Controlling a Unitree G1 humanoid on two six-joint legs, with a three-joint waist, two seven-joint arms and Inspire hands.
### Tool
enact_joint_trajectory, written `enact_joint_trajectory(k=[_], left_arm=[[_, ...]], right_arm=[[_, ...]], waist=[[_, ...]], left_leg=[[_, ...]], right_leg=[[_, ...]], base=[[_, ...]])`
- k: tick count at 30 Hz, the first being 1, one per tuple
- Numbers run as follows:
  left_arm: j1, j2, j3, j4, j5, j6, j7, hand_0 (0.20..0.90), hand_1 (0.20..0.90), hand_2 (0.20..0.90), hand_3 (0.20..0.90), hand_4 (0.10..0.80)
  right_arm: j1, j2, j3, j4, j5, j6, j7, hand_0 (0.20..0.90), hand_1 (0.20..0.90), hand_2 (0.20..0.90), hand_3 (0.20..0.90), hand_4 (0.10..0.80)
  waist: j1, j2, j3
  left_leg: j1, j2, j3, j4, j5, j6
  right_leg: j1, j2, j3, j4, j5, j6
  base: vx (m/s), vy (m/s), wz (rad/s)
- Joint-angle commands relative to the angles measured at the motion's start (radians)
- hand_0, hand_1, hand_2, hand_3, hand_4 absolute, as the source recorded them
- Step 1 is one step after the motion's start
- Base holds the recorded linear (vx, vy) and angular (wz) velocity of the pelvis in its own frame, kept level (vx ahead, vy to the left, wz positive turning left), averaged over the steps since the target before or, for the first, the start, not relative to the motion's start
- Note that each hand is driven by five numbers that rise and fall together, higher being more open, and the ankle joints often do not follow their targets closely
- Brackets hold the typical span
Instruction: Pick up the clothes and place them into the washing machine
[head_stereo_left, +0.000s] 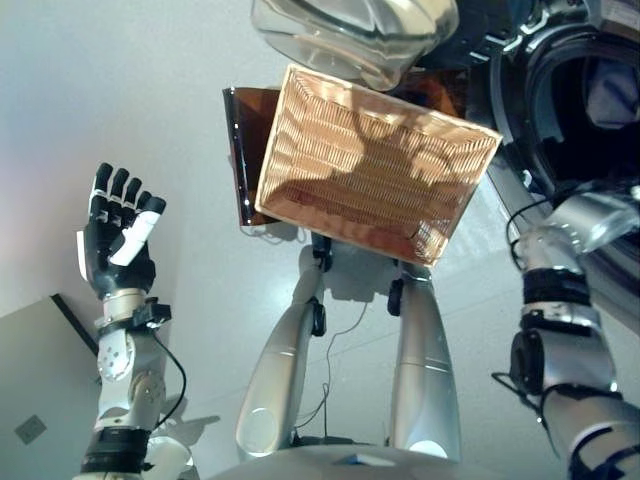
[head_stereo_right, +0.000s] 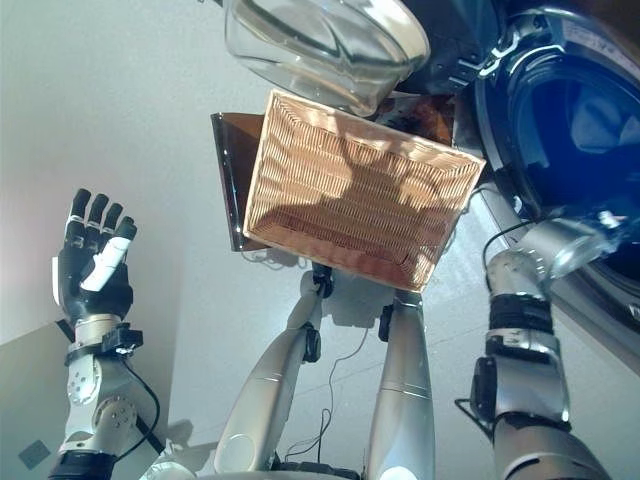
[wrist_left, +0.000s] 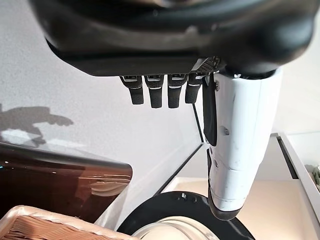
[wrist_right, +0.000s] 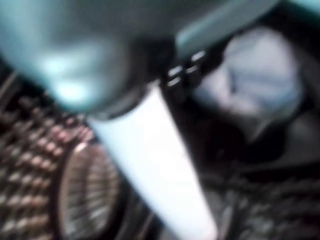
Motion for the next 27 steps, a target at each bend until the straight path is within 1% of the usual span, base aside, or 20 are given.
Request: enact_joint_trajectory(k=[1,5,8,10,15,16,17,18,19,21,22,23,24,25,26,27], left_arm=[[0.092,0.058,0.1,-0.043,0.001,-0.117,0.012,0.9,0.9,0.9,0.9,0.8],[0.087,0.051,0.109,-0.04,0.007,-0.126,0.011,0.9,0.9,0.9,0.9,0.8],[0.082,0.047,0.113,-0.047,0.013,-0.133,0.012,0.9,0.9,0.9,0.9,0.8],[0.08,0.044,0.113,-0.042,0.015,-0.137,0.014,0.9,0.9,0.9,0.9,0.8],[0.061,0.021,0.099,-0.013,0.017,-0.14,0.018,0.9,0.9,0.9,0.9,0.8],[0.061,0.021,0.099,-0.013,0.017,-0.14,0.018,0.9,0.9,0.9,0.9,0.8],[0.053,0.018,0.087,0.011,0.038,-0.135,0.016,0.9,0.9,0.9,0.9,0.8],[0.052,0.016,0.088,0.023,0.04,-0.134,0.013,0.9,0.9,0.9,0.9,0.8],[0.053,0.016,0.088,0.023,0.04,-0.134,0.013,0.9,0.9,0.9,0.9,0.8],[0.053,0.016,0.084,0.044,0.059,-0.126,0.008,0.9,0.9,0.9,0.9,0.8],[0.051,0.013,0.081,0.073,0.072,-0.124,0.006,0.9,0.9,0.9,0.9,0.8],[0.051,0.013,0.081,0.074,0.072,-0.124,0.006,0.9,0.9,0.9,0.9,0.8],[0.047,0.009,0.071,0.114,0.08,-0.116,0.002,0.9,0.9,0.9,0.9,0.8],[0.047,0.009,0.071,0.114,0.08,-0.116,0.002,0.9,0.9,0.9,0.9,0.8],[0.046,0.005,0.066,0.14,0.09,-0.111,0.006,0.9,0.9,0.9,0.9,0.8],[0.046,0.005,0.066,0.14,0.09,-0.111,0.006,0.9,0.9,0.9,0.9,0.8]], right_arm=[[0.115,0.017,0.032,-0.054,-0.101,-0.023,0.067,0.9,0.9,0.9,0.9,0.8],[0.163,0.068,0.082,-0.013,-0.141,0.031,0.086,0.9,0.9,0.9,0.9,0.8],[0.218,0.097,0.14,-0.011,-0.214,0.069,0.098,0.9,0.9,0.9,0.9,0.8],[0.228,0.103,0.152,-0.014,-0.237,0.076,0.093,0.9,0.9,0.9,0.9,0.8],[0.298,0.136,0.174,-0.043,-0.234,0.082,0.138,0.9,0.9,0.9,0.9,0.8],[0.298,0.136,0.174,-0.043,-0.234,0.082,0.138,0.9,0.9,0.9,0.9,0.8],[0.328,0.135,0.189,-0.037,-0.248,0.099,0.161,0.9,0.9,0.9,0.9,0.8],[0.341,0.127,0.206,-0.048,-0.271,0.109,0.168,0.9,0.9,0.9,0.9,0.8],[0.341,0.127,0.206,-0.049,-0.272,0.109,0.167,0.9,0.9,0.9,0.9,0.8],[0.366,0.102,0.233,-0.062,-0.329,0.133,0.17,0.9,0.9,0.9,0.9,0.8],[0.387,0.082,0.249,-0.072,-0.384,0.149,0.16,0.9,0.9,0.9,0.9,0.8],[0.387,0.082,0.249,-0.073,-0.384,0.15,0.159,0.9,0.9,0.9,0.9,0.8],[0.407,0.063,0.272,-0.07,-0.455,0.177,0.142,0.9,0.9,0.9,0.9,0.8],[0.407,0.063,0.272,-0.07,-0.455,0.177,0.141,0.9,0.9,0.9,0.9,0.8],[0.424,0.05,0.289,-0.063,-0.507,0.196,0.134,0.9,0.9,0.9,0.9,0.8],[0.424,0.05,0.289,-0.063,-0.507,0.196,0.134,0.9,0.9,0.9,0.9,0.8]], waist=[[0.014,-0.023,-0.103],[0.015,-0.032,-0.1],[0.009,-0.042,-0.102],[0.008,-0.045,-0.102],[-0.009,-0.065,-0.107],[-0.009,-0.065,-0.106],[-0.016,-0.079,-0.118],[-0.017,-0.084,-0.121],[-0.018,-0.083,-0.12],[-0.019,-0.096,-0.131],[-0.019,-0.106,-0.138],[-0.019,-0.105,-0.137],[-0.017,-0.119,-0.152],[-0.017,-0.119,-0.15],[-0.014,-0.131,-0.162],[-0.015,-0.13,-0.16]], left_leg=[[-0.012,0.009,-0.02,-0.079,0.018,-0.047],[-0.019,0.008,-0.018,-0.063,0.012,-0.043],[-0.027,0.002,-0.014,-0.032,-0.004,-0.036],[-0.028,0.002,-0.013,-0.024,-0.008,-0.034],[-0.007,0.0,-0.007,0.007,-0.032,-0.026],[-0.007,0.001,-0.007,0.007,-0.032,-0.026],[0.023,0.001,-0.005,0.016,-0.045,-0.023],[0.035,0.001,-0.006,0.019,-0.048,-0.023],[0.036,0.001,-0.006,0.019,-0.048,-0.023],[0.068,0.003,-0.007,0.027,-0.058,-0.021],[0.103,0.004,-0.011,0.032,-0.067,-0.019],[0.105,0.004,-0.011,0.032,-0.067,-0.019],[0.156,0.006,-0.014,0.032,-0.076,-0.018],[0.159,0.006,-0.014,0.032,-0.075,-0.018],[0.208,0.009,-0.019,0.028,-0.081,-0.019],[0.21,0.009,-0.019,0.028,-0.081,-0.019]], right_leg=[[0.001,0.011,-0.022,-0.07,-0.017,0.026],[0.006,0.006,-0.028,-0.076,-0.009,0.027],[0.014,0.002,-0.027,-0.08,0.002,0.029],[0.021,0.001,-0.028,-0.086,0.005,0.03],[0.079,0.004,-0.028,-0.118,0.02,0.035],[0.079,0.004,-0.028,-0.118,0.02,0.035],[0.137,0.006,-0.031,-0.155,0.03,0.037],[0.156,0.007,-0.033,-0.168,0.033,0.038],[0.158,0.007,-0.033,-0.17,0.033,0.038],[0.206,0.008,-0.037,-0.193,0.039,0.041],[0.26,0.007,-0.041,-0.217,0.041,0.043],[0.263,0.007,-0.041,-0.218,0.042,0.043],[0.332,0.01,-0.047,-0.247,0.044,0.046],[0.335,0.011,-0.047,-0.248,0.044,0.046],[0.407,0.015,-0.054,-0.284,0.046,0.049],[0.409,0.015,-0.055,-0.285,0.046,0.049]], base=[[-0.026,0.013,0.03],[-0.02,0.015,0.02],[-0.026,0.042,-0.05],[-0.022,0.03,-0.05],[-0.007,0.019,-0.03],[0.028,0.015,-0.07],[0.032,0.007,-0.07],[0.032,0.007,-0.07],[0.0,0.0,0.0],[0.052,-0.002,-0.05],[0.059,-0.005,-0.05],[0.12,-0.024,-0.05],[0.08,-0.018,-0.03],[0.153,-0.035,-0.04],[0.073,-0.017,-0.02],[0.125,-0.025,-0.06]])
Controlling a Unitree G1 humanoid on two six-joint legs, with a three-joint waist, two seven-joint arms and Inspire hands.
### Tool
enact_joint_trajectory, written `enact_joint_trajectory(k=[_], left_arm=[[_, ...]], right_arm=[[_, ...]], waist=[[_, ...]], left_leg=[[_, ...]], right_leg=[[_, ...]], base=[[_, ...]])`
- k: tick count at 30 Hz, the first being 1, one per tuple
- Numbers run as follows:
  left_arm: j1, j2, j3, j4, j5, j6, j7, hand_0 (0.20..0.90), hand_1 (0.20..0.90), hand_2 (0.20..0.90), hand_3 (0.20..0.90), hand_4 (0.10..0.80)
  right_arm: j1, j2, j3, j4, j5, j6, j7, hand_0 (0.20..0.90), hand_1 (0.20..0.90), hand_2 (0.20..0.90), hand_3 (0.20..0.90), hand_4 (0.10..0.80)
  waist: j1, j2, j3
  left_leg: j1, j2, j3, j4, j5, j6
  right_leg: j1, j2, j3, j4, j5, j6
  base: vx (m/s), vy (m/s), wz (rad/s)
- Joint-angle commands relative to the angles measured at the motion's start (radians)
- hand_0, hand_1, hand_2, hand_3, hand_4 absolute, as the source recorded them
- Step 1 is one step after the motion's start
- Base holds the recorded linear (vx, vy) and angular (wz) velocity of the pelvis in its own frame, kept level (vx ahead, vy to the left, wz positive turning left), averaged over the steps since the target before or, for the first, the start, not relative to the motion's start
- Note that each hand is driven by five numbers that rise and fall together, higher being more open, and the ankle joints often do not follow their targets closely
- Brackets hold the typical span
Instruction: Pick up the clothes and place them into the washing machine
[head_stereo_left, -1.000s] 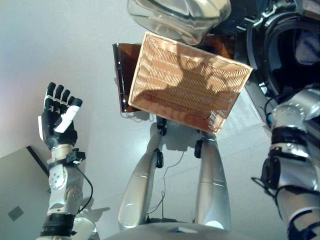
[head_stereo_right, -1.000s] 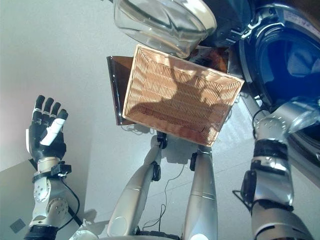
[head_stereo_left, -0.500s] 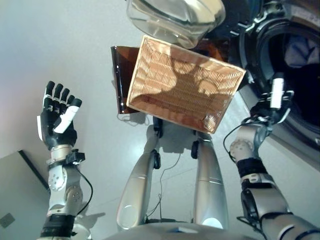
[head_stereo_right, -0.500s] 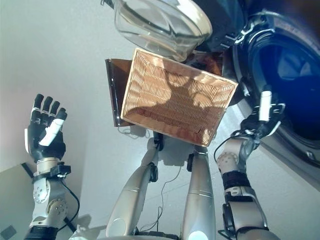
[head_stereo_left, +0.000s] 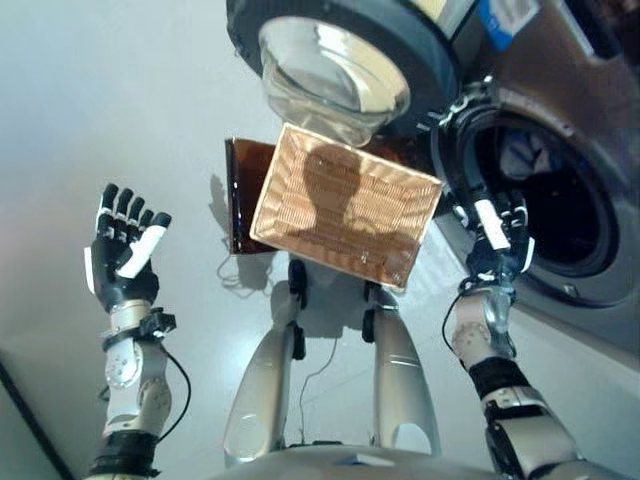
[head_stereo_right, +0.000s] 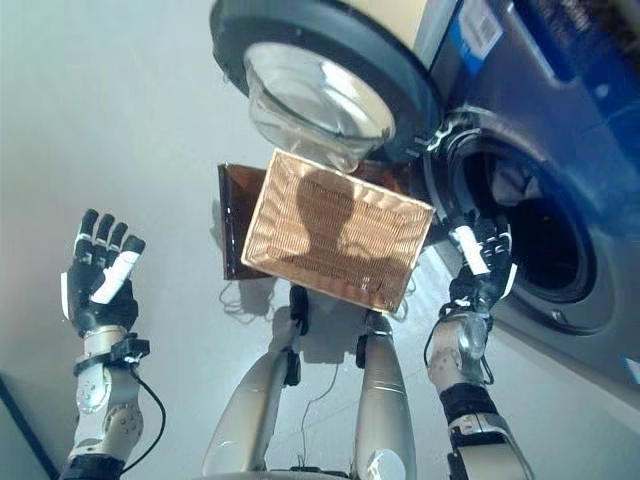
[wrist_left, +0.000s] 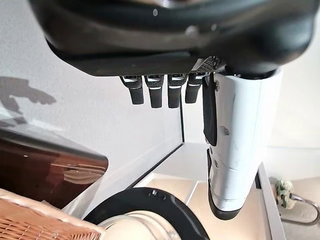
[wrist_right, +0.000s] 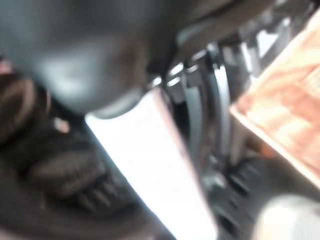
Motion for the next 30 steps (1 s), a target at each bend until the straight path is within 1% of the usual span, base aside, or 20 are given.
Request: enact_joint_trajectory(k=[1,4,8,10,12,13,16,17,19,24,25,27,30], left_arm=[[0.031,0.045,0.062,0.022,0.036,-0.087,-0.005,0.9,0.9,0.9,0.9,0.8],[0.049,0.037,0.065,0.04,0.05,-0.073,-0.017,0.9,0.9,0.9,0.9,0.8],[0.052,0.025,0.07,0.066,0.058,-0.069,-0.022,0.9,0.9,0.9,0.9,0.8],[0.053,0.018,0.066,0.076,0.065,-0.062,-0.024,0.9,0.9,0.9,0.9,0.8],[0.058,0.01,0.062,0.091,0.072,-0.055,-0.03,0.9,0.9,0.9,0.9,0.8],[0.06,0.004,0.063,0.109,0.071,-0.048,-0.037,0.9,0.9,0.9,0.9,0.8],[0.071,-0.003,0.07,0.122,0.069,-0.039,-0.042,0.9,0.9,0.9,0.9,0.8],[0.076,-0.003,0.067,0.139,0.084,-0.036,-0.044,0.9,0.9,0.9,0.9,0.8],[0.074,-0.004,0.064,0.164,0.107,-0.033,-0.037,0.9,0.9,0.9,0.9,0.8],[0.064,0.0,0.053,0.26,0.158,-0.025,-0.014,0.9,0.9,0.9,0.9,0.8],[0.056,0.002,0.046,0.304,0.184,-0.019,-0.003,0.9,0.9,0.9,0.9,0.8],[0.058,0.001,0.042,0.309,0.197,-0.015,0.0,0.9,0.9,0.9,0.9,0.8],[0.07,0.013,0.027,0.337,0.264,-0.003,0.014,0.9,0.9,0.9,0.9,0.8]], right_arm=[[0.049,-0.058,0.013,-0.061,-0.124,-0.028,0.013,0.9,0.9,0.9,0.9,0.8],[0.086,-0.058,0.012,-0.049,-0.158,-0.005,0.029,0.9,0.9,0.9,0.9,0.8],[0.111,-0.042,0.003,-0.035,-0.153,0.001,0.045,0.9,0.9,0.9,0.9,0.8],[0.135,-0.026,-0.002,-0.037,-0.134,0.002,0.063,0.9,0.9,0.9,0.9,0.8],[0.166,-0.003,-0.01,-0.025,-0.073,0.006,0.112,0.9,0.9,0.9,0.9,0.8],[0.19,0.013,-0.014,-0.008,-0.044,0.018,0.141,0.9,0.9,0.9,0.9,0.8],[0.217,0.026,-0.02,-0.007,-0.041,0.024,0.144,0.9,0.9,0.9,0.9,0.8],[0.23,0.029,-0.024,0.002,-0.062,0.028,0.14,0.9,0.9,0.9,0.9,0.8],[0.236,0.032,-0.023,0.008,-0.079,0.03,0.132,0.9,0.9,0.9,0.9,0.8],[0.279,0.025,0.004,0.016,-0.245,0.057,0.085,0.9,0.9,0.9,0.9,0.8],[0.29,0.03,0.017,0.021,-0.272,0.063,0.084,0.9,0.9,0.9,0.9,0.8],[0.304,0.035,0.018,0.019,-0.28,0.066,0.084,0.9,0.9,0.9,0.9,0.8],[0.334,0.051,0.012,0.03,-0.296,0.07,0.086,0.9,0.9,0.9,0.9,0.8]], waist=[[0.025,-0.025,-0.104],[0.028,-0.043,-0.125],[0.031,-0.057,-0.145],[0.03,-0.064,-0.157],[0.03,-0.07,-0.173],[0.03,-0.078,-0.193],[0.032,-0.087,-0.213],[0.036,-0.093,-0.231],[0.037,-0.095,-0.239],[0.045,-0.109,-0.289],[0.046,-0.114,-0.306],[0.046,-0.116,-0.315],[0.045,-0.121,-0.34]], left_leg=[[0.045,-0.009,-0.015,-0.053,-0.004,-0.038],[0.141,-0.003,-0.016,-0.076,-0.01,-0.04],[0.205,0.003,-0.016,-0.099,-0.013,-0.042],[0.239,0.005,-0.019,-0.111,-0.014,-0.043],[0.278,0.009,-0.021,-0.122,-0.013,-0.045],[0.308,0.013,-0.021,-0.134,-0.014,-0.048],[0.342,0.015,-0.019,-0.144,-0.017,-0.049],[0.369,0.018,-0.018,-0.149,-0.018,-0.051],[0.388,0.019,-0.016,-0.152,-0.021,-0.05],[0.456,0.019,-0.009,-0.164,-0.033,-0.05],[0.482,0.018,-0.008,-0.167,-0.038,-0.048],[0.499,0.02,-0.005,-0.173,-0.039,-0.047],[0.534,0.022,-0.004,-0.183,-0.042,-0.047]], right_leg=[[0.135,0.008,-0.032,-0.138,0.002,0.014],[0.249,0.022,-0.045,-0.196,0.004,0.018],[0.319,0.033,-0.049,-0.224,0.004,0.022],[0.352,0.037,-0.052,-0.232,0.003,0.023],[0.395,0.04,-0.057,-0.246,-0.001,0.025],[0.425,0.046,-0.059,-0.263,-0.003,0.027],[0.457,0.051,-0.061,-0.279,-0.003,0.03],[0.486,0.053,-0.065,-0.285,-0.006,0.031],[0.503,0.054,-0.064,-0.289,-0.006,0.033],[0.571,0.06,-0.064,-0.306,-0.013,0.038],[0.594,0.063,-0.06,-0.301,-0.019,0.04],[0.608,0.063,-0.061,-0.302,-0.021,0.04],[0.642,0.066,-0.058,-0.304,-0.027,0.042]], base=[[0.101,-0.016,-0.06],[0.139,-0.028,-0.05],[0.084,-0.022,-0.01],[0.087,-0.021,0.05],[0.106,-0.016,0.05],[0.089,-0.016,0.03],[0.084,-0.012,-0.03],[0.082,-0.012,-0.02],[0.056,0.0,-0.01],[0.076,0.016,-0.03],[0.057,0.023,0.01],[0.059,0.023,0.0],[0.062,0.023,0.03]])
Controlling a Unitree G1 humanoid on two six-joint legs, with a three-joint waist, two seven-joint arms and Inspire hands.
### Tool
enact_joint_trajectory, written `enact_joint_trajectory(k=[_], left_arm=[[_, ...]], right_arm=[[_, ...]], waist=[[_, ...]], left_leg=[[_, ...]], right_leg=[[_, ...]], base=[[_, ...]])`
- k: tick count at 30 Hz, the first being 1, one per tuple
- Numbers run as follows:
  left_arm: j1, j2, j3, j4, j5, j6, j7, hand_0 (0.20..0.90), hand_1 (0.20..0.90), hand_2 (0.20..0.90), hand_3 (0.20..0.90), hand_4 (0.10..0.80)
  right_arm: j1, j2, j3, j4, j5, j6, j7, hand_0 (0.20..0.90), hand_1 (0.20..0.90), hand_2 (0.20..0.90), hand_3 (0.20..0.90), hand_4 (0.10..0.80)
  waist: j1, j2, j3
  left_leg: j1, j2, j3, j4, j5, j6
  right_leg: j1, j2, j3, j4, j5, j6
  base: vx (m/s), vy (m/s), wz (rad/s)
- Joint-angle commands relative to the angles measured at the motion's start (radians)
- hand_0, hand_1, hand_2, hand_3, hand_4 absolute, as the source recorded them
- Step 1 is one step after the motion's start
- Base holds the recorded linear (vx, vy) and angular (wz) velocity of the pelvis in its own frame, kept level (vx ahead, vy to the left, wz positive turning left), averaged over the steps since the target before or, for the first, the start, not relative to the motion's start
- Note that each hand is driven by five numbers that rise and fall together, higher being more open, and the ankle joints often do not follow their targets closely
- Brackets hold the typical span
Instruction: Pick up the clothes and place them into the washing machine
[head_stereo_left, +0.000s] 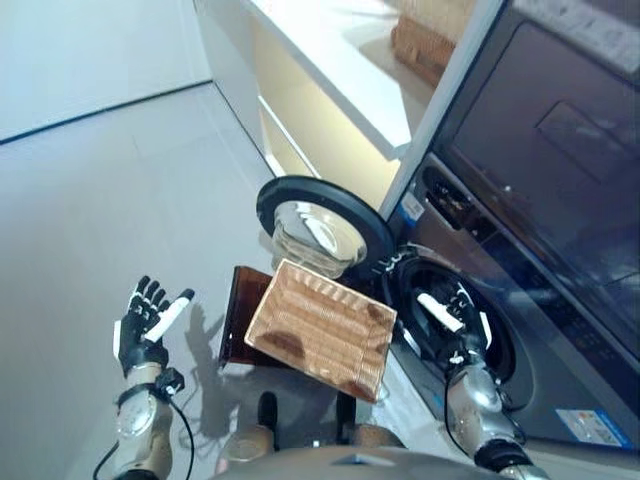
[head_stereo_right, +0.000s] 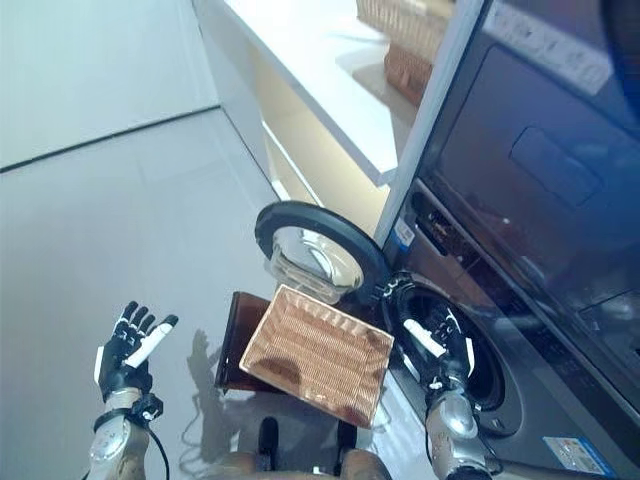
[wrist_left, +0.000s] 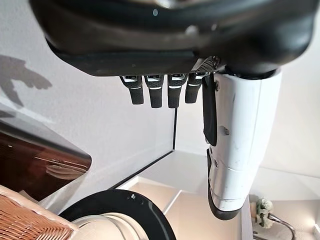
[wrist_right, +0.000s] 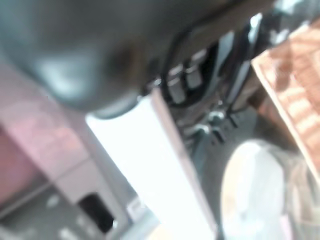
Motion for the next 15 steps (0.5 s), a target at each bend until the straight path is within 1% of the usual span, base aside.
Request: enact_joint_trajectory(k=[1,3,10,15], left_arm=[[-0.022,0.065,0.018,0.016,0.113,-0.058,0.017,0.9,0.9,0.9,0.9,0.8],[-0.014,0.071,0.013,0.023,0.133,-0.053,0.015,0.9,0.9,0.9,0.9,0.8],[0.006,0.07,0.025,0.034,0.135,-0.045,0.001,0.9,0.9,0.9,0.9,0.8],[-0.022,0.051,-0.002,0.107,0.125,-0.04,0.0,0.9,0.9,0.9,0.9,0.8]], right_arm=[[0.01,-0.021,-0.011,-0.018,-0.033,-0.054,0.001,0.9,0.9,0.9,0.9,0.8],[0.018,-0.014,-0.008,0.009,-0.065,-0.048,-0.012,0.9,0.9,0.9,0.9,0.8],[0.045,0.008,0.022,0.011,-0.025,-0.029,0.049,0.9,0.9,0.9,0.9,0.8],[0.018,0.038,0.064,0.107,-0.022,-0.013,0.061,0.9,0.9,0.9,0.9,0.8]], waist=[[0.015,-0.012,-0.1],[0.015,-0.015,-0.115],[0.016,-0.023,-0.14],[0.021,-0.021,-0.155]], left_leg=[[0.007,-0.014,-0.003,-0.003,-0.004,-0.038],[0.019,-0.011,-0.002,-0.003,-0.008,-0.039],[0.05,-0.01,0.001,-0.003,-0.013,-0.039],[0.065,-0.01,0.002,-0.003,-0.018,-0.037]], right_leg=[[0.021,0.017,-0.016,0.062,-0.091,0.031],[0.036,0.02,-0.019,0.054,-0.092,0.032],[0.07,0.022,-0.016,0.044,-0.09,0.035],[0.088,0.019,-0.018,0.047,-0.096,0.035]], base=[[0.049,0.016,0.04],[0.039,0.016,0.02],[-0.006,0.004,-0.02],[-0.004,0.006,0.0]])
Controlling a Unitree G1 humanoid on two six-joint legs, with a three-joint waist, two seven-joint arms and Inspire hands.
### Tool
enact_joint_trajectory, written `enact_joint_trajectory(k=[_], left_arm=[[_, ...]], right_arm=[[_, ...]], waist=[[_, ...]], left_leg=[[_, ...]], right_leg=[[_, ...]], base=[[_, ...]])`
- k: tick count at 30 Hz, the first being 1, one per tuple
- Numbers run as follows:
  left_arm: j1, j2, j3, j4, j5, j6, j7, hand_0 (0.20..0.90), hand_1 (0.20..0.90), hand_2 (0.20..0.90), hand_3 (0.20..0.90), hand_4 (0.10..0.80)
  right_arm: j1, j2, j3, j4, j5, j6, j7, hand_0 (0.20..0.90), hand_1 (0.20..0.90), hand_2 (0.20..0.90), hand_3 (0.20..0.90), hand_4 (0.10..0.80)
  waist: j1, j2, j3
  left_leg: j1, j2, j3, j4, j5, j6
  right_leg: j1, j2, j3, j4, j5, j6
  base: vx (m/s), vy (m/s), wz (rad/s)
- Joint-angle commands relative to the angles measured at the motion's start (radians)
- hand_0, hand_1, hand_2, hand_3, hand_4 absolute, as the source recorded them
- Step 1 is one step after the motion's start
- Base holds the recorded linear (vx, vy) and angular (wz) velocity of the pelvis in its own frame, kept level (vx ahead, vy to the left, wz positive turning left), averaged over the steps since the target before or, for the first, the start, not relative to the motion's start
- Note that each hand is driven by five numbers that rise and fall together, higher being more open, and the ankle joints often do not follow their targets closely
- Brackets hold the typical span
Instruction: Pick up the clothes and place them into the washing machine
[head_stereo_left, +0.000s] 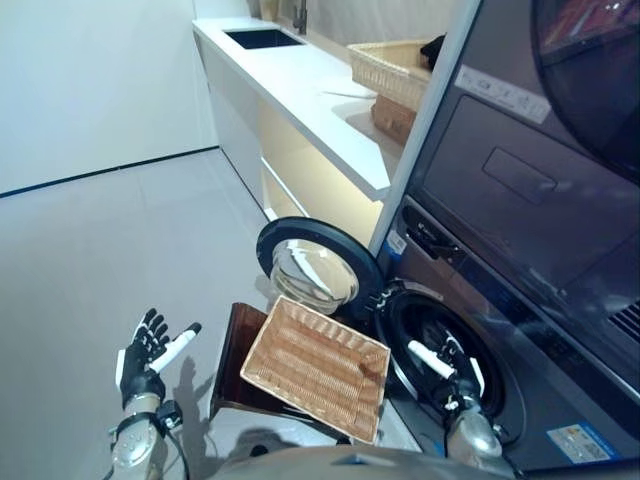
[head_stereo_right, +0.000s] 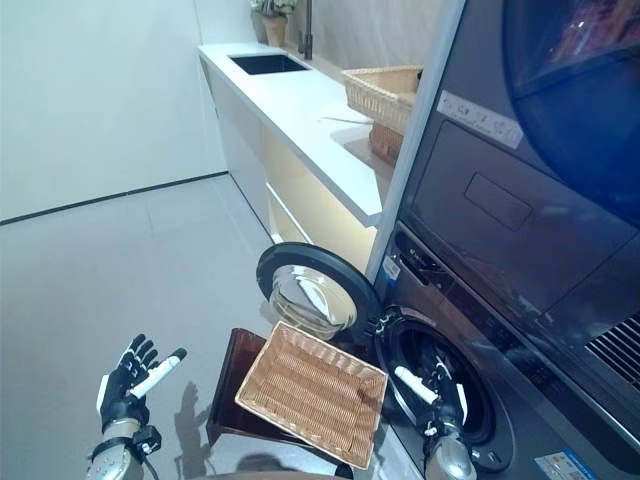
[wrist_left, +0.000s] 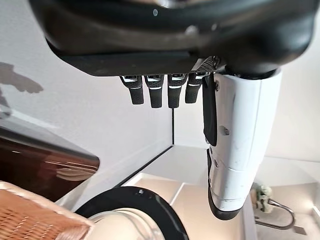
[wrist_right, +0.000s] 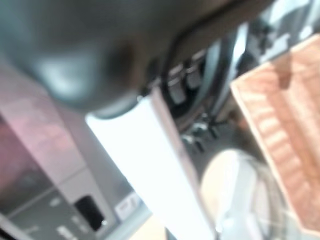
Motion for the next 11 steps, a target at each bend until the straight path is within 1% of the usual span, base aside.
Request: enact_joint_trajectory(k=[1,3,4,5,8,11], left_arm=[[-0.101,0.048,-0.003,0.012,0.017,-0.07,-0.006,0.9,0.9,0.9,0.9,0.8],[-0.112,0.042,-0.019,0.03,0.019,-0.064,-0.01,0.9,0.9,0.9,0.9,0.8],[-0.118,0.045,-0.029,0.048,0.028,-0.058,-0.016,0.9,0.9,0.9,0.9,0.8],[-0.118,0.045,-0.029,0.048,0.028,-0.058,-0.016,0.9,0.9,0.9,0.9,0.8],[-0.114,0.043,-0.037,0.064,0.037,-0.052,-0.021,0.9,0.9,0.9,0.9,0.8],[-0.114,0.041,-0.034,0.076,0.036,-0.052,-0.015,0.9,0.9,0.9,0.9,0.8]], right_arm=[[-0.09,0.002,0.023,0.007,-0.002,-0.049,0.017,0.9,0.9,0.9,0.9,0.8],[-0.101,0.006,0.047,0.047,-0.035,-0.035,0.021,0.9,0.9,0.9,0.9,0.8],[-0.109,-0.002,0.069,0.061,-0.08,-0.019,0.023,0.9,0.9,0.9,0.9,0.8],[-0.109,-0.002,0.069,0.061,-0.08,-0.019,0.023,0.9,0.9,0.9,0.9,0.8],[-0.104,-0.01,0.084,0.072,-0.172,-0.012,-0.014,0.9,0.9,0.9,0.9,0.8],[-0.107,-0.003,0.075,0.076,-0.182,-0.018,-0.038,0.9,0.9,0.9,0.9,0.8]], waist=[[0.02,-0.006,-0.031],[0.021,-0.004,-0.036],[0.02,-0.003,-0.041],[0.02,-0.003,-0.041],[0.019,-0.002,-0.049],[0.02,0.0,-0.052]], left_leg=[[0.01,-0.014,0.003,-0.002,-0.013,-0.042],[0.018,-0.016,-0.001,-0.002,-0.015,-0.039],[0.025,-0.017,-0.005,-0.002,-0.018,-0.038],[0.025,-0.018,-0.006,-0.002,-0.018,-0.038],[0.032,-0.02,-0.013,-0.002,-0.022,-0.036],[0.033,-0.021,-0.014,-0.002,-0.024,-0.035]], right_leg=[[0.034,0.02,-0.021,0.051,-0.095,0.036],[0.042,0.017,-0.021,0.057,-0.098,0.035],[0.049,0.014,-0.023,0.061,-0.103,0.035],[0.05,0.014,-0.023,0.061,-0.103,0.035],[0.059,0.009,-0.028,0.062,-0.106,0.036],[0.061,0.008,-0.03,0.06,-0.108,0.037]], base=[[-0.013,0.034,0.03],[-0.006,0.038,0.08],[-0.001,0.032,0.1],[-0.001,0.029,0.12],[-0.005,0.022,0.09],[0.0,0.008,0.02]])
